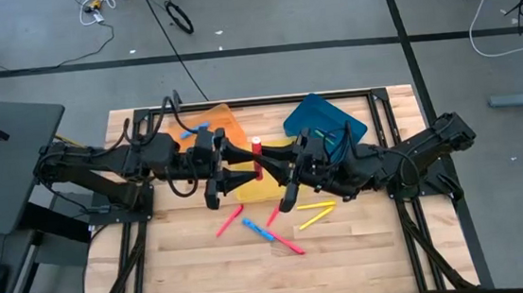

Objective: Pick & Place Markers
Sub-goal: Put the orange highlighter pen into the orange bin

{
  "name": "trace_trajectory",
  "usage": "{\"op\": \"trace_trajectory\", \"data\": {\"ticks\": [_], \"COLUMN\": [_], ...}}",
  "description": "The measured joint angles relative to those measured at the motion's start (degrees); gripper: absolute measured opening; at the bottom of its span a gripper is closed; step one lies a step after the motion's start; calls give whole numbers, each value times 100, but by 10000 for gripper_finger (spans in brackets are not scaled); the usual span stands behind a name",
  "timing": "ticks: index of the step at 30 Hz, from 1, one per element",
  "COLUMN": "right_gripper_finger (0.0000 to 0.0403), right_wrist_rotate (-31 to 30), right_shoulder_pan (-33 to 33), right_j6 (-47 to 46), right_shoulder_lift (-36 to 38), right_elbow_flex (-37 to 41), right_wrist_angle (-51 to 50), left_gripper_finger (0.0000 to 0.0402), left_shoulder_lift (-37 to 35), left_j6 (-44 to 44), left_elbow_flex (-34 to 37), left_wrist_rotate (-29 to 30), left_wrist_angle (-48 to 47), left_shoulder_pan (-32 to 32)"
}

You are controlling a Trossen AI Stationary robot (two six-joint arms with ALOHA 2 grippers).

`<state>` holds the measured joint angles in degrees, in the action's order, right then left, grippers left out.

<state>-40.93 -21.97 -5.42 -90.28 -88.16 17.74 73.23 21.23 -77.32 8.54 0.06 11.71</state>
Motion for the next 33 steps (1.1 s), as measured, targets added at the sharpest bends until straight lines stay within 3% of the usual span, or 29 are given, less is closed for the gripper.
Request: {"op": "trace_trajectory", "data": {"ticks": [16, 25, 33], "right_gripper_finger": [52, 52, 57], "right_wrist_rotate": [152, 140, 151], "right_shoulder_pan": [47, 45, 45], "right_j6": [-38, -30, -21], "right_shoulder_lift": [-24, -26, -26], "right_elbow_flex": [0, 0, 0], "right_wrist_angle": [82, 63, 52], "left_gripper_finger": [144, 73, 87], "left_shoulder_lift": [144, 142, 142], "left_j6": [12, -157, -158], "left_elbow_flex": [4, 4, 4], "left_wrist_rotate": [-282, -282, -284], "left_wrist_angle": [129, 193, 192], "left_shoulder_pan": [-133, -157, -157]}}
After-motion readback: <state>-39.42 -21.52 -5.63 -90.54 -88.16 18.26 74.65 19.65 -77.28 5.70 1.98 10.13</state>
